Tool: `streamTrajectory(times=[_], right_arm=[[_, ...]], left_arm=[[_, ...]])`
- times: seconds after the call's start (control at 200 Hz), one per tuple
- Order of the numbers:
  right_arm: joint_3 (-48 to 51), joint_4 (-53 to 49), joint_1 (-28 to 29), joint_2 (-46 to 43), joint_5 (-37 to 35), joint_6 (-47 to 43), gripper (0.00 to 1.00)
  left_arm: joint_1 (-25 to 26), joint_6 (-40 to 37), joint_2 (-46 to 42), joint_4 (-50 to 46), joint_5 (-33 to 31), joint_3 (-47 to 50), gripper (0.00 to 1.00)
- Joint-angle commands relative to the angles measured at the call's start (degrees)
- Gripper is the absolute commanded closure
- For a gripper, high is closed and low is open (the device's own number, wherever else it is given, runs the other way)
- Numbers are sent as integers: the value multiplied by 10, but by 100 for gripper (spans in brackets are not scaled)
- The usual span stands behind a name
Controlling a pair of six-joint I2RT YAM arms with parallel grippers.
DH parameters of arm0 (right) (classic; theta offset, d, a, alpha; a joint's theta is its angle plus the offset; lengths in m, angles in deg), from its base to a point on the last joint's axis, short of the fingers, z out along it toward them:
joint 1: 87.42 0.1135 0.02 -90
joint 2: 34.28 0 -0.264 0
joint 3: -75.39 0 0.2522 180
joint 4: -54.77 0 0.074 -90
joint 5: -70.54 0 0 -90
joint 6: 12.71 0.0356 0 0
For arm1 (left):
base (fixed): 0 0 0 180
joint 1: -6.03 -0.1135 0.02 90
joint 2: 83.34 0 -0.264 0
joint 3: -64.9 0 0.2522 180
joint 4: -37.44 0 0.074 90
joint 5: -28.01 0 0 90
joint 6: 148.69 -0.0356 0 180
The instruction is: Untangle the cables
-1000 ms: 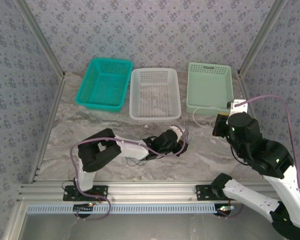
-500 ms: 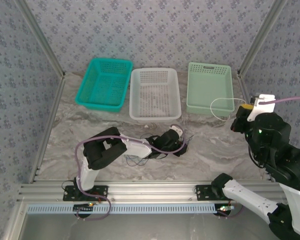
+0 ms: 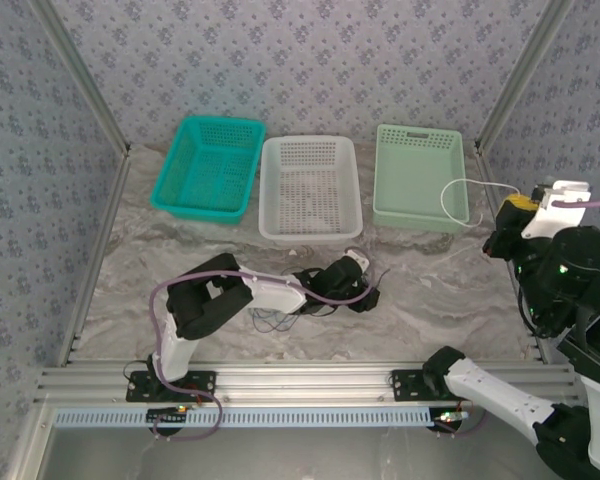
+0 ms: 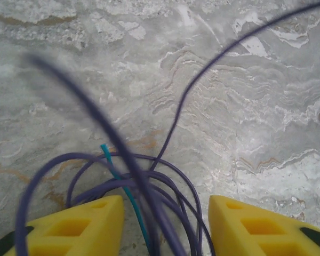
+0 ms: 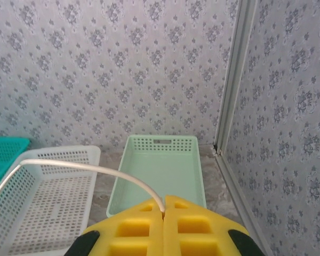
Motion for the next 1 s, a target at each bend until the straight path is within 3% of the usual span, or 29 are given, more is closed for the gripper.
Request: streamTrajectory(times=[0.0,0.16,0.37,0.47,0.66,0.79,0.994], right_arm=[[42,-13,-2,17,38,20,100],[77,19,-6,30,62,31,100],[72,55,-40,59,59,-9,100],[78,84,-85,76,79,-28,100],[107,184,-206,122,178,-16,100],[115,259,-283,175,262,19,100],[128,377,-341,252,325,56,100]], left_arm=[[2,-11,13,-55,6,-24,40],[17,-36,-23,-74,-19,-16,27],[23,-62,-51,-133,-60,-26,21],[23,-64,-53,-174,-89,-37,8],[23,-48,-52,-219,-128,-41,1],[23,-47,-50,-231,-136,-42,1],[30,-49,-46,-222,-131,-49,1]])
